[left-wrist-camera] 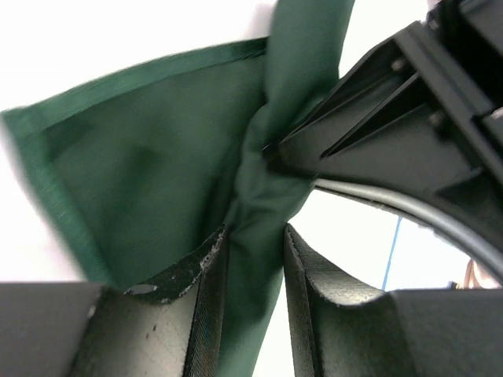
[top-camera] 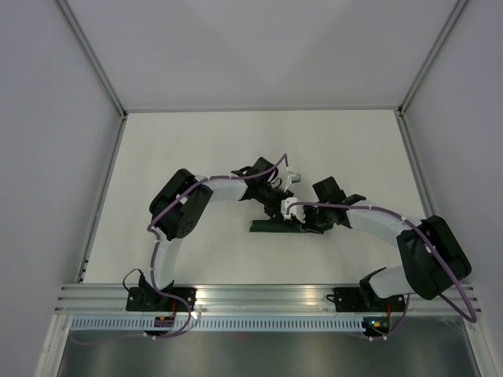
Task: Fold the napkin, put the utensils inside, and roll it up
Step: Roll the napkin with the utensil
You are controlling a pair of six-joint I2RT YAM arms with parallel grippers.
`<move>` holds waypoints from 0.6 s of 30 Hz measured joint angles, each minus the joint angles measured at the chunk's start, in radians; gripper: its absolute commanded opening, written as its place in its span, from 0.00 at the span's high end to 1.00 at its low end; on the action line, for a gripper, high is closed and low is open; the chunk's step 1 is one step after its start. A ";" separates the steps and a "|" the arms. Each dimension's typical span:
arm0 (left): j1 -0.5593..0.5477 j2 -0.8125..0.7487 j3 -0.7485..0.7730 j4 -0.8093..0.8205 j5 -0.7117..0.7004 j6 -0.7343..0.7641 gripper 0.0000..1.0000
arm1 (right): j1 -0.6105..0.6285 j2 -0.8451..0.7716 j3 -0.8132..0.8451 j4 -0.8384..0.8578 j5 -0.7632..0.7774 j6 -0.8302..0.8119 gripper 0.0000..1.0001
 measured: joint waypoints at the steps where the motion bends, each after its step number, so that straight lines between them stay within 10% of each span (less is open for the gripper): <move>1: 0.010 -0.007 -0.008 -0.002 -0.004 0.000 0.60 | 0.000 0.007 0.005 0.000 -0.003 -0.001 0.96; 18: 0.170 -0.377 -0.348 0.253 -0.295 -0.138 0.59 | -0.046 0.270 0.275 -0.227 -0.130 -0.048 0.98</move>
